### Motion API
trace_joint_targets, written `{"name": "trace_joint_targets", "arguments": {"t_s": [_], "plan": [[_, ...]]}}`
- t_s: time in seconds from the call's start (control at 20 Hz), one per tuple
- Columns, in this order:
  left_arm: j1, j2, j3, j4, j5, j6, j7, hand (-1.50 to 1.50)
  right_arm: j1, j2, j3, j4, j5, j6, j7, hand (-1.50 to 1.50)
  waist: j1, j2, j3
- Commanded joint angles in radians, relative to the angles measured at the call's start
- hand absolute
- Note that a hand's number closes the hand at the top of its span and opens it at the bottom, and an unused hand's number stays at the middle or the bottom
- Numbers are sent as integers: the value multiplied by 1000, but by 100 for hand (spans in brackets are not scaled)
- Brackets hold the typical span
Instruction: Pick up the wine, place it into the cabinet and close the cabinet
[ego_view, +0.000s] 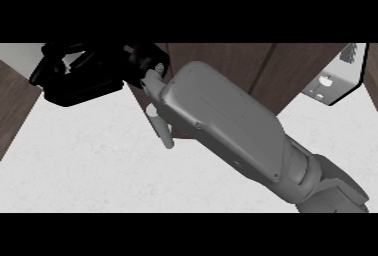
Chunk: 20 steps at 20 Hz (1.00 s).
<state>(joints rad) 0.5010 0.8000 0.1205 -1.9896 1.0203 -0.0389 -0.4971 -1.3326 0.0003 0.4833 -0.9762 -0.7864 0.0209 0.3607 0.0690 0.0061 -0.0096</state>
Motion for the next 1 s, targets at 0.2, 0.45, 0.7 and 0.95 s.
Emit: {"name": "trace_joint_targets", "arguments": {"t_s": [0.2, 0.45, 0.7, 0.95], "plan": [[13, 27, 41, -17, 15, -24, 42, -150, 25, -91, -83, 237, 74, 41, -178, 150, -13, 14, 9], [1, 1, 7, -53, 26, -42, 37, -150, 78, -140, -95, 253, 72, 82, -223, 150, -32, 21, 9], [-19, -4, -12, -64, 40, -24, 56, -150, 69, -154, -123, 274, 61, 52, -254, 150, -51, 30, 8], [-42, -1, -45, -81, 38, -6, 83, -150, 66, -154, -109, 277, 41, 86, -261, 150, -76, 31, 7]]}}
